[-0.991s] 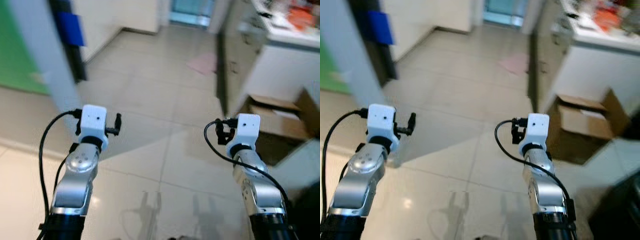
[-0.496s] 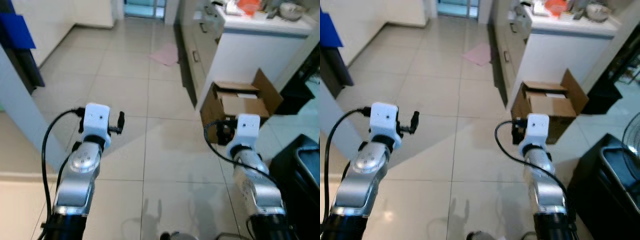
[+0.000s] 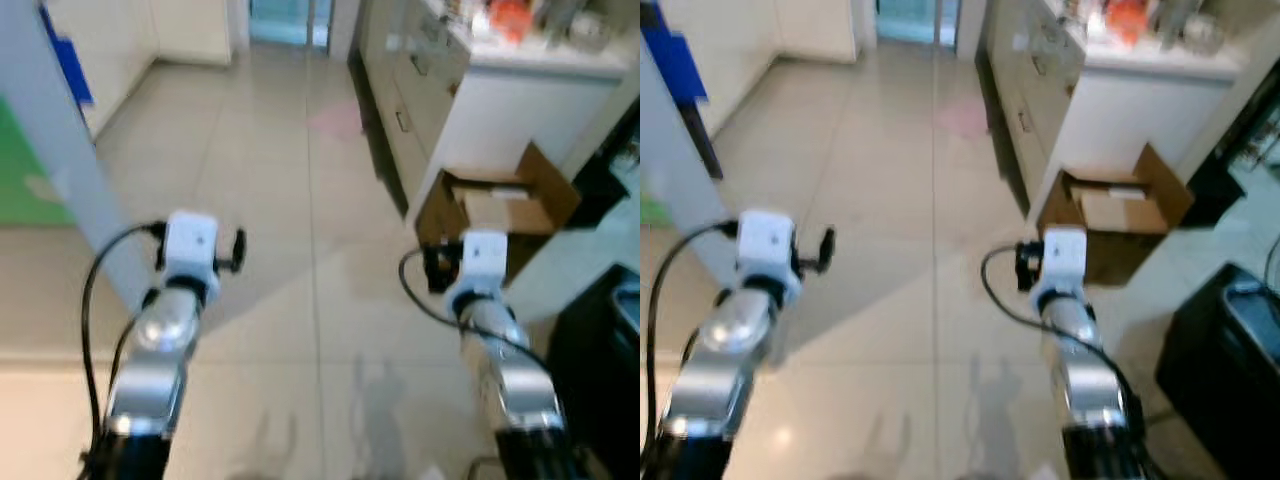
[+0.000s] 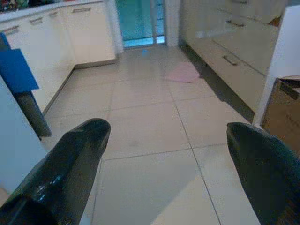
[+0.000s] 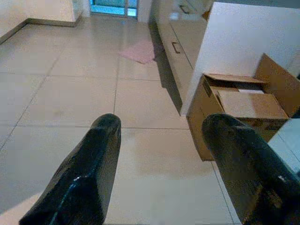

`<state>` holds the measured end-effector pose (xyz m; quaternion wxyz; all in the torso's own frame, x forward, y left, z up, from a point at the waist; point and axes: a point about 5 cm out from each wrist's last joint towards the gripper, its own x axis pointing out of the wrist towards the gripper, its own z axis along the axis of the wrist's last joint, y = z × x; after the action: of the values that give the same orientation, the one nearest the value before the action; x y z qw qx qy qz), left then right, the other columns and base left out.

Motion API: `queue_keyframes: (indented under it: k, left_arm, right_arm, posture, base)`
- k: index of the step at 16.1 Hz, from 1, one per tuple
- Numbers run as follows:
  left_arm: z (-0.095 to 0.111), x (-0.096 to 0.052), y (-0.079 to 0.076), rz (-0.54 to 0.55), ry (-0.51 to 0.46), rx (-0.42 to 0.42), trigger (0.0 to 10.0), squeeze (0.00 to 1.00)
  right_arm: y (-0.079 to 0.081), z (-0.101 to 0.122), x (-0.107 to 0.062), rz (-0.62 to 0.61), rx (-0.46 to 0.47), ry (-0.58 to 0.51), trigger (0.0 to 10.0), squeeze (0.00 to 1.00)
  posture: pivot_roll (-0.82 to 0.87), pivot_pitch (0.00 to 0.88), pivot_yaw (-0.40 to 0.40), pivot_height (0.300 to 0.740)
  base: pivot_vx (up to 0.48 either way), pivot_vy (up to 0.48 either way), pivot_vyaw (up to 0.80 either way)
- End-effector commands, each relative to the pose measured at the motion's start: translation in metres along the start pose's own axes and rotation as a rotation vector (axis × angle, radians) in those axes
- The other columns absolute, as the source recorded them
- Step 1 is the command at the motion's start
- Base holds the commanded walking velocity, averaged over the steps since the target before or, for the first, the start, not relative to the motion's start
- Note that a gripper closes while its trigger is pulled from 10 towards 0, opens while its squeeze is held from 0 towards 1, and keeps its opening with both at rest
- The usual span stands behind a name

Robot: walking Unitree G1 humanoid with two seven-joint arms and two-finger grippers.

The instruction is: Hang keys on a hook

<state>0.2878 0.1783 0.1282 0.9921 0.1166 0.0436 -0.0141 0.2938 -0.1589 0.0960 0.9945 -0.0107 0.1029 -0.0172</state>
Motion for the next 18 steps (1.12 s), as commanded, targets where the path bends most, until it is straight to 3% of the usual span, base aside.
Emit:
queue_keyframes:
  k: [1, 16, 18]
  left_arm:
    - [0.0044, 0.0005, 0.0024, 0.008, -0.016, 0.011, 10.0, 0.0]
    - [0.0054, 0.0041, -0.0015, -0.003, -0.014, 0.021, 10.0, 0.0]
    - [0.0082, 0.0045, -0.004, -0.011, -0.024, -0.024, 10.0, 0.0]
  right_arm:
    - [-0.0001, 0.0041, 0.0009, 0.001, -0.004, -0.008, 10.0, 0.0]
    - [0.0011, 0.0072, 0.0039, 0.007, -0.009, -0.017, 10.0, 0.0]
    - [0.0012, 0.0084, 0.0045, 0.011, -0.012, -0.02, 10.0, 0.0]
  posture:
    - [-0.06, 0.0, -0.082, 0.74]
    - [-0.07, 0.0, -0.078, 0.74]
    - [-0.08, 0.0, -0.077, 0.74]
  base:
    - [0.0, 0.412, 0.0]
    - [0.0, 0.414, 0.0]
    - [0.0, 0.0, 0.0]
